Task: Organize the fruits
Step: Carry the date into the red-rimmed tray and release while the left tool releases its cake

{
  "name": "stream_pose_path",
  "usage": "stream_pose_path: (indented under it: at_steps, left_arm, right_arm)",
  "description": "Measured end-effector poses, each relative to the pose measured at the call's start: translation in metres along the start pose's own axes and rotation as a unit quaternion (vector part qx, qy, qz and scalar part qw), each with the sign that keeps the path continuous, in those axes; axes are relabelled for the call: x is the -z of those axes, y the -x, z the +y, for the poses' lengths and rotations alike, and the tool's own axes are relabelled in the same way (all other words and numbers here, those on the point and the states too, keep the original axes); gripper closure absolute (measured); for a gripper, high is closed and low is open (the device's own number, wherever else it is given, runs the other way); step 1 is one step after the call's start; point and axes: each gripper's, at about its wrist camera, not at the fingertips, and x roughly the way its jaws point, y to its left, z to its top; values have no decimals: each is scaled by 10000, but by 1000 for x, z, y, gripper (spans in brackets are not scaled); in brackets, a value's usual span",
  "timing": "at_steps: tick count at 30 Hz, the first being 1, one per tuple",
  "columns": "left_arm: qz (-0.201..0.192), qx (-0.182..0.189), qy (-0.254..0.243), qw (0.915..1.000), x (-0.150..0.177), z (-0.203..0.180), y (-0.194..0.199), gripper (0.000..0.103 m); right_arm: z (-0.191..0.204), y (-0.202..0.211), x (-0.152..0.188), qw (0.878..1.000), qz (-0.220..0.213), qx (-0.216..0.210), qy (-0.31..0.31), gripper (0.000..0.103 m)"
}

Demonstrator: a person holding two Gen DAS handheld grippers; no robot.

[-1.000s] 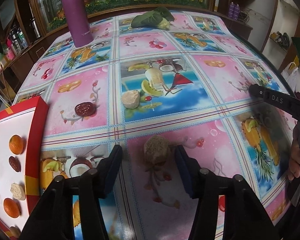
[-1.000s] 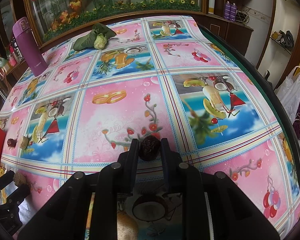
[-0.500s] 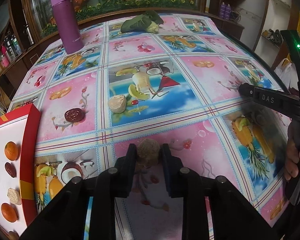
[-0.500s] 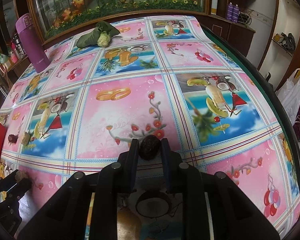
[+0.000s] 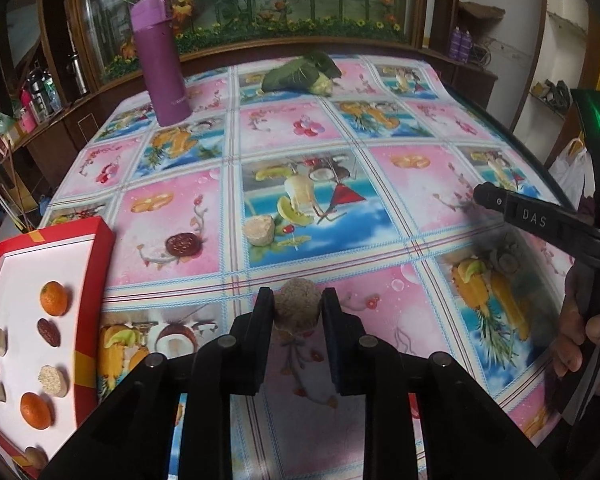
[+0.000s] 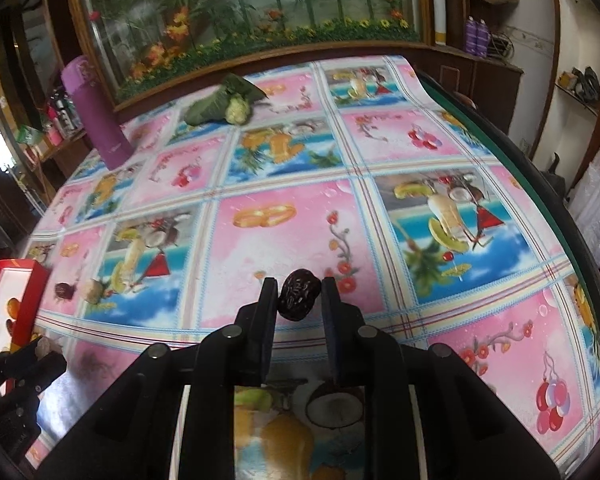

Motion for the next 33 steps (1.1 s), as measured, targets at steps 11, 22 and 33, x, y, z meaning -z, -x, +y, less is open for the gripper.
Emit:
stream_pose_path:
  at_steps: [11,22,33]
  left_arm:
    - [-349,-334,436,9979,-2,31,26,79]
    - [-514,-549,825,9937,9,64,41,79]
    - [-651,-506,1078,9907,21,88,57,79]
  right_arm:
    - [19,11,1,9986,-286,-327,302,79]
    - [38,17,6,9964,-497,-560,398,79]
    - [67,18,10,9939,-686,-725,479,79]
